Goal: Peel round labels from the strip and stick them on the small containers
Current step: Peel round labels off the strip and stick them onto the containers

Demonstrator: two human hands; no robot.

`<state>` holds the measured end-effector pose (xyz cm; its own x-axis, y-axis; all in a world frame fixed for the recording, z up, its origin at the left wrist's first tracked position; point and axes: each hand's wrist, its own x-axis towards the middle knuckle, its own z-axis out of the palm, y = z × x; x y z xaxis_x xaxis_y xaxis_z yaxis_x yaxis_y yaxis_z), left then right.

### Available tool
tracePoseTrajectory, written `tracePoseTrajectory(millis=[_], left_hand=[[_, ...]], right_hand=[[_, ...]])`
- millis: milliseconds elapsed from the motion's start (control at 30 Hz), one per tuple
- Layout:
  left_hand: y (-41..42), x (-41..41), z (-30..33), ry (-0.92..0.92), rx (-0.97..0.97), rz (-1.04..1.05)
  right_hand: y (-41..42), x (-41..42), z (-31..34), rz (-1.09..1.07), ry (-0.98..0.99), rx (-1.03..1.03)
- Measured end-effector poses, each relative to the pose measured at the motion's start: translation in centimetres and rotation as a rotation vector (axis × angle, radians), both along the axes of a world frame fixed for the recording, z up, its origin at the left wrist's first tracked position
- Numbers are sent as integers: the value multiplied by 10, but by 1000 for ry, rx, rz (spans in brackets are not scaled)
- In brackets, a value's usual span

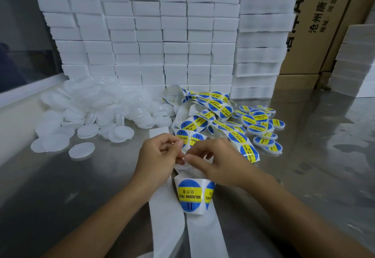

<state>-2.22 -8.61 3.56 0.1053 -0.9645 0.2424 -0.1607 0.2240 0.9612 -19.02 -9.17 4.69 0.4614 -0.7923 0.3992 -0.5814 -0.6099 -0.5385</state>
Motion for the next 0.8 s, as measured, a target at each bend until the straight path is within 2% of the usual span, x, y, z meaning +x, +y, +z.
tracePoseTrajectory(millis=[133, 200, 300, 333, 500, 567, 633, 700, 800], left_hand=[[-5, 6, -2, -32, 13, 44], [-6, 8, -4, -43, 12, 76], [-12, 12, -6, -54, -13, 144], [-14, 13, -7, -75, -25, 160], [-17, 24, -11, -399, -74, 310], [-19, 28, -13, -622, -5, 448], [-20, 32, -13, -717, 65, 534], [-21, 36, -12, -636, 81, 546], [-25, 42, -8, -413, 163, 473]], right_hand=[[5, -6, 15, 65, -128, 118], [7, -6, 17, 93, -13, 202], [7, -1, 10, 94, 277, 263], [6, 0, 7, 89, 299, 267], [1, 0, -1, -11, 142, 205], [-2, -1, -3, -60, 145, 160], [-4, -2, -5, -84, 162, 161], [-6, -3, -8, -89, 172, 172], [-8, -3, -11, -92, 165, 183]])
